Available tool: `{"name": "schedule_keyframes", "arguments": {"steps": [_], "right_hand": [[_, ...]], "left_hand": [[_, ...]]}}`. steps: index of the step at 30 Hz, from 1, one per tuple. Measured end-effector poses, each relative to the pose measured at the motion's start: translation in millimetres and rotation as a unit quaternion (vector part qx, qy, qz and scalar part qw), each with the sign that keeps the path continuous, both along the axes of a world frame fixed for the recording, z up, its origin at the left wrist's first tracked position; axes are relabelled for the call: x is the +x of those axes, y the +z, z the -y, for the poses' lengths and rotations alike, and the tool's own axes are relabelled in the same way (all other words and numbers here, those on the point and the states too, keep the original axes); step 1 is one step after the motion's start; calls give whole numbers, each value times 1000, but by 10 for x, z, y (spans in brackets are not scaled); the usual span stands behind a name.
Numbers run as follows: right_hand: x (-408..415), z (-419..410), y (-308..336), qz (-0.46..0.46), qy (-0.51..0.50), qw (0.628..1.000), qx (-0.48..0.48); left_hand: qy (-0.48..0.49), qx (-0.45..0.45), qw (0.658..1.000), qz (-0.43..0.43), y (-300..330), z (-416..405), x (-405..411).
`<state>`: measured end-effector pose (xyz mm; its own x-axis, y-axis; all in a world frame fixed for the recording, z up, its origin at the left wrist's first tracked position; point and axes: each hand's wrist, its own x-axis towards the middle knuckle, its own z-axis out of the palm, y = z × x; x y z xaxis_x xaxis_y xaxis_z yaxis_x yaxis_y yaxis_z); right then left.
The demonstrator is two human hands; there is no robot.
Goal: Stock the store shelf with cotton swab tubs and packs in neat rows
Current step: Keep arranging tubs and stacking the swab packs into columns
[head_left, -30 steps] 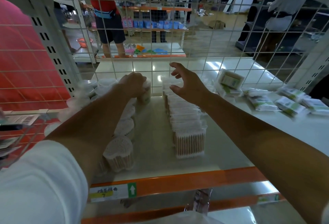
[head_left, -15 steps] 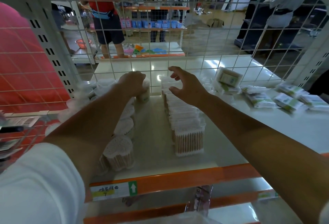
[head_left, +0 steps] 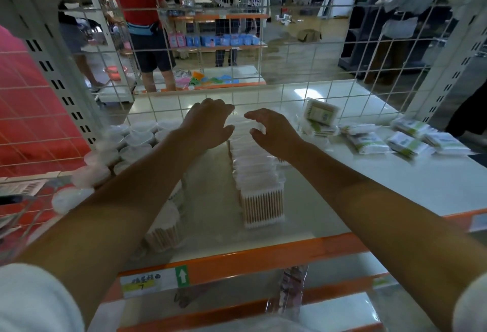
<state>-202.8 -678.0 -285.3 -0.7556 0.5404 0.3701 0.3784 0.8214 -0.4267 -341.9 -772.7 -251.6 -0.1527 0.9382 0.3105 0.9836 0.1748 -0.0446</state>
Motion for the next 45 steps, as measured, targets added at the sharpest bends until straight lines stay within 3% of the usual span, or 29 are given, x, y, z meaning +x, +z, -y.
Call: {"name": "schedule_keyframes", "arguments": {"steps": [8, 26, 34, 45], "right_hand": [[421, -316, 44, 2, -38, 999, -5], [1398, -1387, 99, -98, -75, 989, -79], [1297, -1568, -41, -26, -42, 995, -85], [1210, -1619, -114, 7, -85, 996, -18]], "left_hand": [[-14, -10, 1000, 19, 36, -294, 451], [16, -64, 996, 68, -197, -1036, 1314], [55, -20, 992, 108, -296, -1087, 1462], [93, -24, 989, 114, -281, -1151, 1626]]}}
